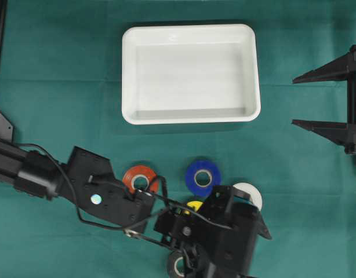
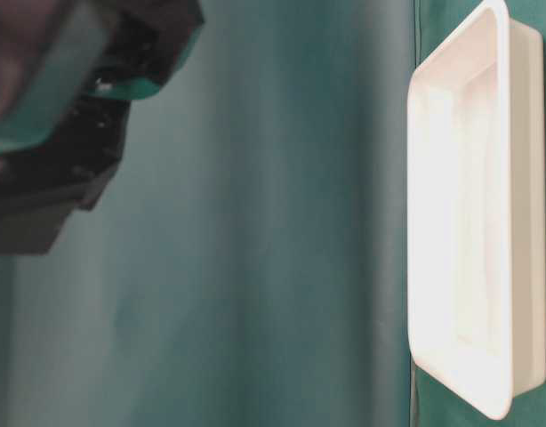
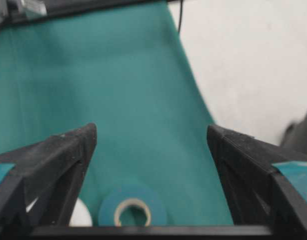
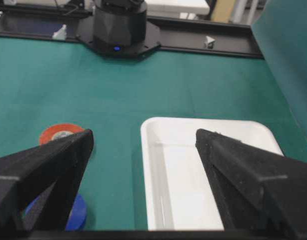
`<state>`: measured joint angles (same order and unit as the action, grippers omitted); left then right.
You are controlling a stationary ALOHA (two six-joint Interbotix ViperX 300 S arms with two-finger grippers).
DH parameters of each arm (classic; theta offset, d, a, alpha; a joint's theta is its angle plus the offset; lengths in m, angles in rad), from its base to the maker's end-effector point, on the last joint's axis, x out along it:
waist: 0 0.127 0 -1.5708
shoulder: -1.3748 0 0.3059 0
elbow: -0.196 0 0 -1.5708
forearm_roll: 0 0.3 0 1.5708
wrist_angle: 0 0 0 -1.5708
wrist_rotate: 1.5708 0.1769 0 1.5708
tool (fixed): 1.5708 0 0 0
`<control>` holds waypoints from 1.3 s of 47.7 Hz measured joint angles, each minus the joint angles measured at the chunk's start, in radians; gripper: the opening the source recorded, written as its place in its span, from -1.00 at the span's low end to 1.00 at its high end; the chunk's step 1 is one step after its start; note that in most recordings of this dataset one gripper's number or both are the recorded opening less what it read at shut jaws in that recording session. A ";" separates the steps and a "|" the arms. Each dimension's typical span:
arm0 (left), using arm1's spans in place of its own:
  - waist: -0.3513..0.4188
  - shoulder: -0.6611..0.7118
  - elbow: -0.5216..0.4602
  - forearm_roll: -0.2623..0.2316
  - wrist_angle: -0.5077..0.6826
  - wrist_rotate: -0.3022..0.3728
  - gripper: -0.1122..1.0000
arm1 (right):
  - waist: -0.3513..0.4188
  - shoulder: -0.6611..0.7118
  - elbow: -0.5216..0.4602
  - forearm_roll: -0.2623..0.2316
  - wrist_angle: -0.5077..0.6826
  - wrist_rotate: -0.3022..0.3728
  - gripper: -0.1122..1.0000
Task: Pick up the tape from a random location and place it into the white case.
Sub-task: 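Reach the left gripper over the rolls toward the dark teal tape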
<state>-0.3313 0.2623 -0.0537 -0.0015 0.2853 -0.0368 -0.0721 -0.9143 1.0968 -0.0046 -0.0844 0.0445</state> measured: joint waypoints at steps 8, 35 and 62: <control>-0.005 0.043 -0.089 0.002 0.172 -0.006 0.98 | 0.000 0.000 0.000 0.000 0.009 0.000 0.87; -0.017 0.141 -0.298 0.011 0.514 -0.046 0.98 | 0.002 0.000 -0.002 0.000 0.023 0.000 0.87; -0.017 0.141 -0.298 0.011 0.517 -0.046 0.98 | 0.000 0.000 -0.002 0.000 0.026 0.002 0.87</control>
<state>-0.3482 0.4034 -0.3513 0.0092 0.8023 -0.0828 -0.0721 -0.9143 1.0953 -0.0046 -0.0583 0.0460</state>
